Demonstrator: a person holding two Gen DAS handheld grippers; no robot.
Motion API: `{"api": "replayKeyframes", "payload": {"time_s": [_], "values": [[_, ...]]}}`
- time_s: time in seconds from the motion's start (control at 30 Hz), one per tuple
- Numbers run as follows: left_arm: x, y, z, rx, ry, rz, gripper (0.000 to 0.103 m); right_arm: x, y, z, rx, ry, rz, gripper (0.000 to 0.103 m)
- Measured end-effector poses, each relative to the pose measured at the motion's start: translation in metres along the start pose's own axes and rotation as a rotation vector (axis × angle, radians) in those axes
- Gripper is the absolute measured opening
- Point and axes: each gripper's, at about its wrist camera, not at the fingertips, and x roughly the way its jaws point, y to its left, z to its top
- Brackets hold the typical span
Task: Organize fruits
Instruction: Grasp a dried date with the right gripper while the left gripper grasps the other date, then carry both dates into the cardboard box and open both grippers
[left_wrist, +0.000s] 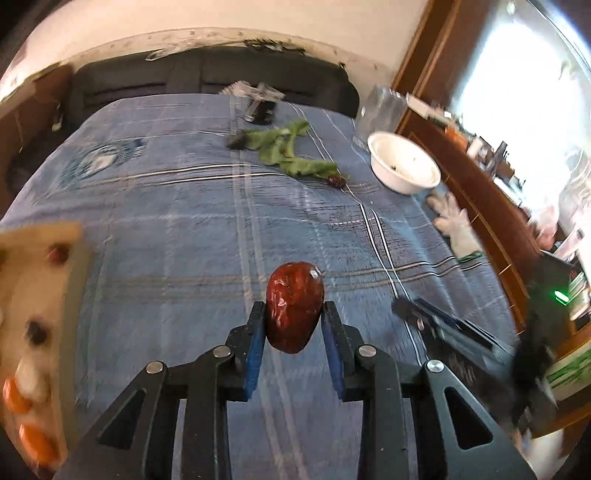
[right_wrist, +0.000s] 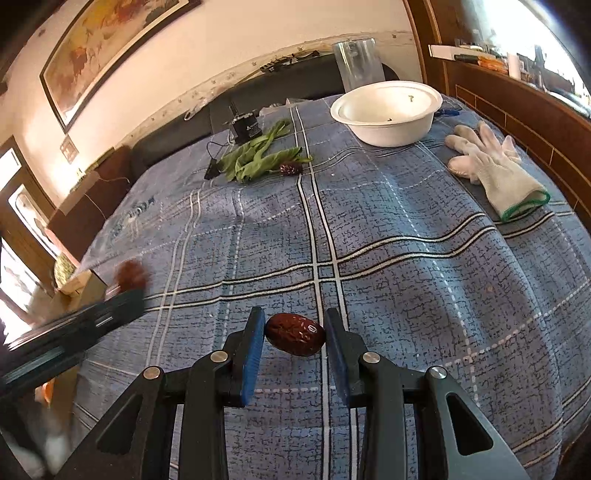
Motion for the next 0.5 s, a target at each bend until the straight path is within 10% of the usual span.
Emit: {"api": "replayKeyframes", "payload": {"time_s": [0.5], "values": [[-0.141, 0.149, -0.064, -0.269, -0.131, 0.203, 0.029, -0.017, 0.02, -0.008, 0.08, 0.016, 0.265, 0.036]]}}
